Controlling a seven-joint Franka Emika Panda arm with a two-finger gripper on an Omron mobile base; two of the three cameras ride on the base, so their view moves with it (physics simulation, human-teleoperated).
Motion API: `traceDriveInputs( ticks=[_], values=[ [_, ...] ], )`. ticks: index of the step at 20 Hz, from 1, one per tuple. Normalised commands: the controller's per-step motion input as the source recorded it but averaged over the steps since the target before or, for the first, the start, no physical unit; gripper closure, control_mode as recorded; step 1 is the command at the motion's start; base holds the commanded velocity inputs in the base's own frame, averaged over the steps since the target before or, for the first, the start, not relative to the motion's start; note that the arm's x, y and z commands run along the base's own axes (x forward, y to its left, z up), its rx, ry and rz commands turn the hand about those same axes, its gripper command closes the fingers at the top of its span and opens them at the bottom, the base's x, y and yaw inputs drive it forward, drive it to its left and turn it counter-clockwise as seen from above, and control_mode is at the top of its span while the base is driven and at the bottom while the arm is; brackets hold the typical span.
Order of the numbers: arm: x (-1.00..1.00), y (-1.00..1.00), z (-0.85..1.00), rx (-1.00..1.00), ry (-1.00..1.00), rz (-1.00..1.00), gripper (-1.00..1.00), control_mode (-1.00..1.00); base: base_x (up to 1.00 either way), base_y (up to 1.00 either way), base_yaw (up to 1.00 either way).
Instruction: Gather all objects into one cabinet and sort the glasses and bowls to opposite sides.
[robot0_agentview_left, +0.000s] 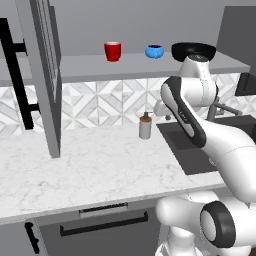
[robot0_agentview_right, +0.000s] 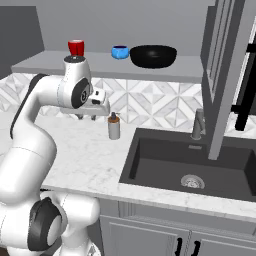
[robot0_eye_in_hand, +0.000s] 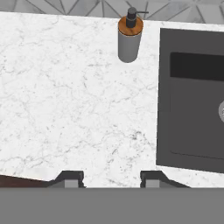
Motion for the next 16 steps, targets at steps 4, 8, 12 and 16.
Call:
traceDriveInputs(
  ticks=[4, 8, 12, 16],
  values=[
    [0.00, 0.00, 0.00, 0.00, 0.00, 0.00, -1.00, 1.00, 0.00, 0.00, 0.00],
    [0.00, 0.00, 0.00, 0.00, 0.00, 0.00, -1.00, 1.00, -0.01, 0.00, 0.00],
    [0.00, 0.00, 0.00, 0.00, 0.00, 0.00, -1.00, 1.00, -0.30, 0.00, 0.00],
    [0.00, 0.00, 0.00, 0.00, 0.00, 0.00, -1.00, 1.00, -0.50, 0.00, 0.00]
  ],
)
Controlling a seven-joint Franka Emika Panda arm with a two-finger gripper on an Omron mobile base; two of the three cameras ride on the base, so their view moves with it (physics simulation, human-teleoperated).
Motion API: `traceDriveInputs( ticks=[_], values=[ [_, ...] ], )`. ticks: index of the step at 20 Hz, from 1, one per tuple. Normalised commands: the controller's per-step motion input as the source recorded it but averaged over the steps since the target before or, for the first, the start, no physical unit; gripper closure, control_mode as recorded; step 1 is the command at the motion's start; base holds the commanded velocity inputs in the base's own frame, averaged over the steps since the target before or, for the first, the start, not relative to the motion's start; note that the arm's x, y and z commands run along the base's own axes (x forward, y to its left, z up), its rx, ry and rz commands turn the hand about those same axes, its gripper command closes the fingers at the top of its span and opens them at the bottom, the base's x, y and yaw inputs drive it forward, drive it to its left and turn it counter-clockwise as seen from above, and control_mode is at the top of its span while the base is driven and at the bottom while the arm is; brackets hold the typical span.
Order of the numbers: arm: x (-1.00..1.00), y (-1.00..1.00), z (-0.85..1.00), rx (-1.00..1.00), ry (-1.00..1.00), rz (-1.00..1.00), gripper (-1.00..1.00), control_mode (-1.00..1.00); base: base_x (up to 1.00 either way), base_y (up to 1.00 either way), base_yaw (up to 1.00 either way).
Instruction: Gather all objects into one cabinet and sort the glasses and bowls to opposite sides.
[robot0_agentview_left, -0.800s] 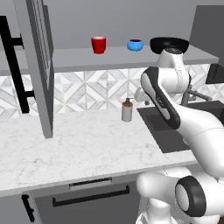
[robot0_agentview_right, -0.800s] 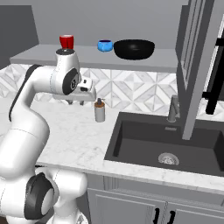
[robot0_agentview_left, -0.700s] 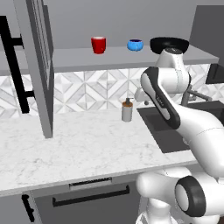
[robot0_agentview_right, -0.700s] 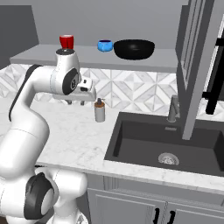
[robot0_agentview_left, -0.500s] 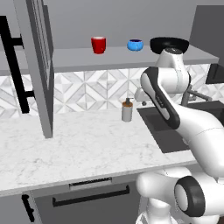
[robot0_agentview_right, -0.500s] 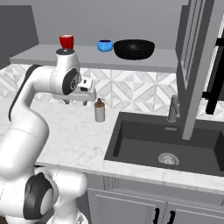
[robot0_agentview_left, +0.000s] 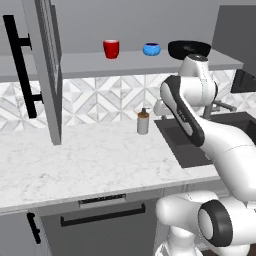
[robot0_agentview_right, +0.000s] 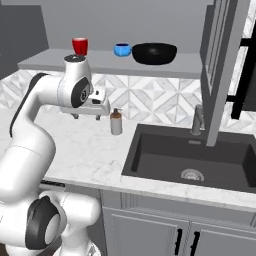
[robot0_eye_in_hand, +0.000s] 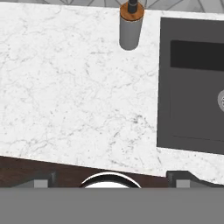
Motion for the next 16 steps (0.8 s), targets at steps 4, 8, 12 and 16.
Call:
traceDriveInputs(
  ticks=[4, 8, 12, 16],
  values=[
    [0.00, 0.00, 0.00, 0.00, 0.00, 0.00, -1.00, 1.00, -0.51, 0.00, 0.00],
    [0.00, 0.00, 0.00, 0.00, 0.00, 0.00, -1.00, 1.00, -0.54, 0.00, 0.00],
    [0.00, 0.00, 0.00, 0.00, 0.00, 0.00, -1.00, 1.00, -0.60, 0.00, 0.00],
    [0.00, 0.00, 0.00, 0.00, 0.00, 0.00, -1.00, 1.00, -0.61, 0.00, 0.00]
  ],
)
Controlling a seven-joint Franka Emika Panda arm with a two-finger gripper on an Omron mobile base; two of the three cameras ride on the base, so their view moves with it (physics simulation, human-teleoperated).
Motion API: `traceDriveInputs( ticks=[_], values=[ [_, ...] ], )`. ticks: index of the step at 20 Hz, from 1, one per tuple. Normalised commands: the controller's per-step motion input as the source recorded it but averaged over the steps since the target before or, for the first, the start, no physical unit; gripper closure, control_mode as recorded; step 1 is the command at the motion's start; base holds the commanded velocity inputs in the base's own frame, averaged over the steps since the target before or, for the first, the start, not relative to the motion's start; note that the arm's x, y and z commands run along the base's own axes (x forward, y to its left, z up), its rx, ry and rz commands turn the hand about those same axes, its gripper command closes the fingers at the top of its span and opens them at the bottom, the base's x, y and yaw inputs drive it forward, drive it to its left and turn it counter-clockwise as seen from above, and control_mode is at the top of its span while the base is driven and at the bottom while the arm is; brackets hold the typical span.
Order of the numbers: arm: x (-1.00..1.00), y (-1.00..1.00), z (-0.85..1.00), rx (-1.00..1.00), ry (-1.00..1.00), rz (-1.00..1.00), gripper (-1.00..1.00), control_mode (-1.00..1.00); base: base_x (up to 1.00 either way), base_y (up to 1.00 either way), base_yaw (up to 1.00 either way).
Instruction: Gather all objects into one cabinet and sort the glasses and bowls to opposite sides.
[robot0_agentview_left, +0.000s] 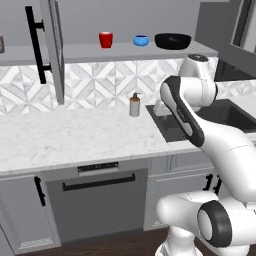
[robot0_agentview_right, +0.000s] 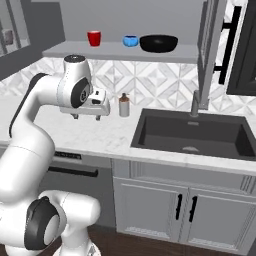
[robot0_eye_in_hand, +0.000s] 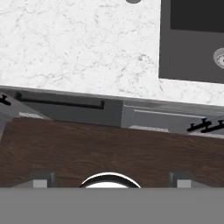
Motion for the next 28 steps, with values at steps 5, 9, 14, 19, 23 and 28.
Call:
traceDriveInputs(
  ticks=[5, 9, 14, 19, 23, 28],
  values=[
    [0.00, 0.00, 0.00, 0.00, 0.00, 0.00, -1.00, 1.00, -0.65, 0.00, 0.00],
    [0.00, 0.00, 0.00, 0.00, 0.00, 0.00, -1.00, 1.00, -0.48, 0.29, 0.00],
    [0.00, 0.00, 0.00, 0.00, 0.00, 0.00, -1.00, 1.00, -0.23, 0.49, 0.00],
    [0.00, 0.00, 0.00, 0.00, 0.00, 0.00, -1.00, 1.00, -0.10, 0.60, 0.00],
    [0.00, 0.00, 0.00, 0.00, 0.00, 0.00, -1.00, 1.00, -0.12, 0.59, 0.00],
    [0.00, 0.00, 0.00, 0.00, 0.00, 0.00, -1.00, 1.00, -0.15, 0.57, 0.00]
  ],
)
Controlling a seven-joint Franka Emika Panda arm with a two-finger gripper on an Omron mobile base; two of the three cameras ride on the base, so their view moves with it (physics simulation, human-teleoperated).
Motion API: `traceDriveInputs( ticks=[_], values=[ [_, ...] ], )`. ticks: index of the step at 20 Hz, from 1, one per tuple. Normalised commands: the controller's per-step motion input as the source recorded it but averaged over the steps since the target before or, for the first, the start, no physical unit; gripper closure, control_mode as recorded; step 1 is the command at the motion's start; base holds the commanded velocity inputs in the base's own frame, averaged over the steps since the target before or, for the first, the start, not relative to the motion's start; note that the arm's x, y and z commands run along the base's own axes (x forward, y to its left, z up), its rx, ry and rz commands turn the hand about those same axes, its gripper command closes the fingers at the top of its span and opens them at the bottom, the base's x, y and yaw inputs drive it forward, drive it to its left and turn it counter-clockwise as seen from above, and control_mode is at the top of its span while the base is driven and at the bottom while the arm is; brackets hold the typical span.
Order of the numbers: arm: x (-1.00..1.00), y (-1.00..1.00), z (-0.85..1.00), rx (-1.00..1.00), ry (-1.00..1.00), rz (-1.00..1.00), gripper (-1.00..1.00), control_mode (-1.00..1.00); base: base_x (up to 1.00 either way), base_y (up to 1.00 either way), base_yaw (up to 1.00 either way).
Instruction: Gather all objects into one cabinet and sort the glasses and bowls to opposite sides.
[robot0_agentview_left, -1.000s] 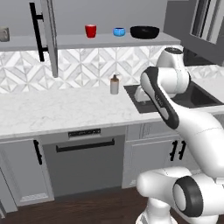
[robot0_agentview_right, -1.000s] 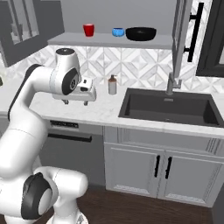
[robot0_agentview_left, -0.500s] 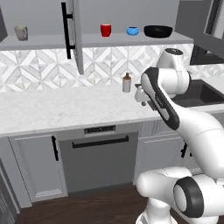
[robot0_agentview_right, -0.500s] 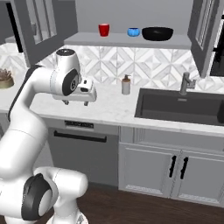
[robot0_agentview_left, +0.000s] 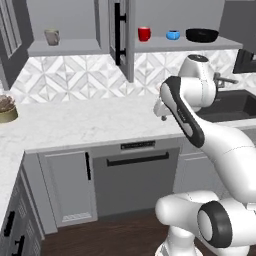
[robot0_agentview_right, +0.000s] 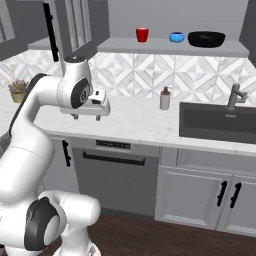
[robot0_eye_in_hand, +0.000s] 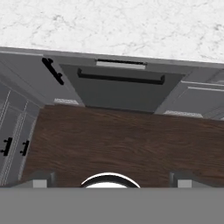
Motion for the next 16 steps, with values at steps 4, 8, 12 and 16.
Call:
traceDriveInputs(
  ticks=[4, 8, 12, 16],
  values=[
    [0.00, 0.00, 0.00, 0.00, 0.00, 0.00, -1.00, 1.00, -0.14, 0.58, 0.00],
    [0.00, 0.00, 0.00, 0.00, 0.00, 0.00, -1.00, 1.00, -0.13, 0.62, 0.00],
    [0.00, 0.00, 0.00, 0.00, 0.00, 0.00, -1.00, 1.00, -0.11, 0.62, 0.00],
    [0.00, 0.00, 0.00, 0.00, 0.00, 0.00, -1.00, 1.00, -0.05, 0.67, 0.00]
  ],
)
